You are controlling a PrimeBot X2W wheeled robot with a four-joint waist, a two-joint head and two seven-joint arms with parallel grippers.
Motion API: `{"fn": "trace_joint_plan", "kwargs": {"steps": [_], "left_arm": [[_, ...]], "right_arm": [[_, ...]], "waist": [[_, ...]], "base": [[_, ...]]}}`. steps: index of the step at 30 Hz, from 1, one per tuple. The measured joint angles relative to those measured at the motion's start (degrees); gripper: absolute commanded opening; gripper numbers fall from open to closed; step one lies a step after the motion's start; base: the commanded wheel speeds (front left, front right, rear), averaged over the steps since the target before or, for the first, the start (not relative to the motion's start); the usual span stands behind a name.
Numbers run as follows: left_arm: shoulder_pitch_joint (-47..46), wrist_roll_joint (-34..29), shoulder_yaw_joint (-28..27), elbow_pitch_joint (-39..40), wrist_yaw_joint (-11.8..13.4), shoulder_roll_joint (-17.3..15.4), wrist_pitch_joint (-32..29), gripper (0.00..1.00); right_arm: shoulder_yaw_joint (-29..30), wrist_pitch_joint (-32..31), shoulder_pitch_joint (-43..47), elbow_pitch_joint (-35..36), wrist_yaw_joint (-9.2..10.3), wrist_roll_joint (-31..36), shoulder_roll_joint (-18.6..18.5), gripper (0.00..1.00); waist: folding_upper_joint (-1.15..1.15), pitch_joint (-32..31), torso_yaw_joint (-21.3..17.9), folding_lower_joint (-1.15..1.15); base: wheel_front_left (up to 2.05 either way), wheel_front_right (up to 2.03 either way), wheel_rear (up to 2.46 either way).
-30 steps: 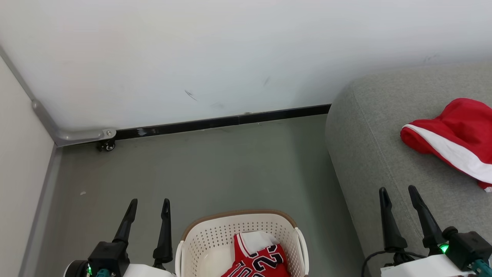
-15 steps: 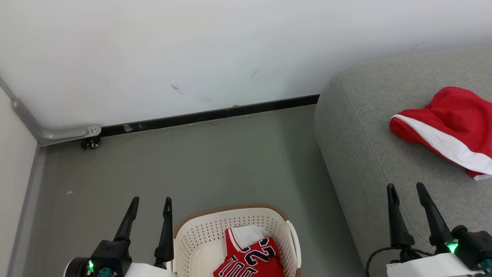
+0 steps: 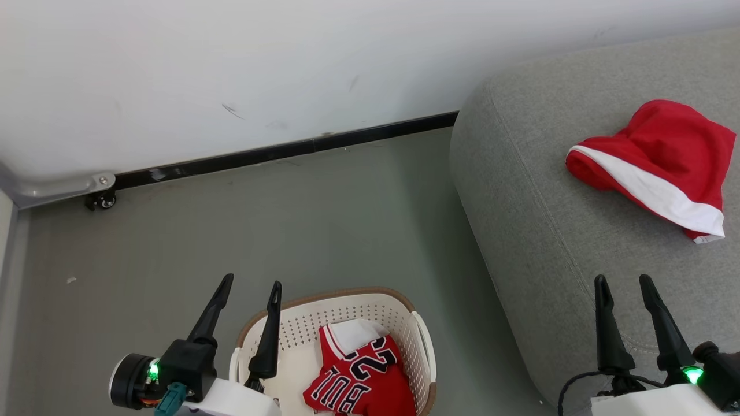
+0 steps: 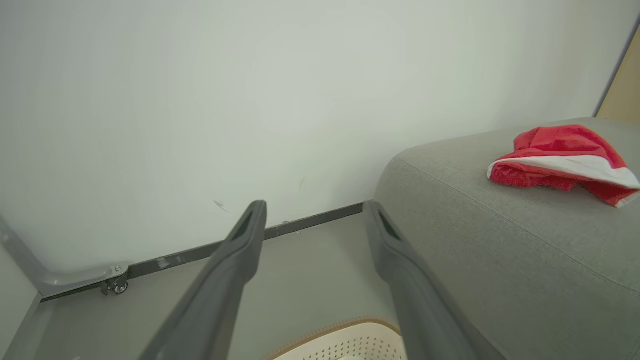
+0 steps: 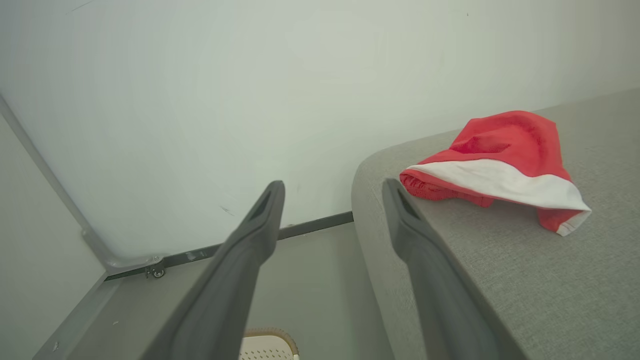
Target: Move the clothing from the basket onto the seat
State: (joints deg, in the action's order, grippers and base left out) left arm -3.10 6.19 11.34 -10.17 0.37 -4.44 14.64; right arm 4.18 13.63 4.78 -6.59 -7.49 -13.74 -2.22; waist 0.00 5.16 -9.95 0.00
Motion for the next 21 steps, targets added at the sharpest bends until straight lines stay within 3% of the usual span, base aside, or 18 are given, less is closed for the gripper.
{"fn": "trace_joint_plan", "kwargs": {"steps": [21], "left_arm": [[-6.7,-5.6,4.6,-9.2,-2.3,-3.4,0.0,1.0]], "right_arm": [[3.7,0.5,-0.9,5.0,0.0,0.1,0.1,1.0]], "waist": [[0.0,9.8,-3.5,0.0]], "base": [[0.0,0.0,0.0]]}}
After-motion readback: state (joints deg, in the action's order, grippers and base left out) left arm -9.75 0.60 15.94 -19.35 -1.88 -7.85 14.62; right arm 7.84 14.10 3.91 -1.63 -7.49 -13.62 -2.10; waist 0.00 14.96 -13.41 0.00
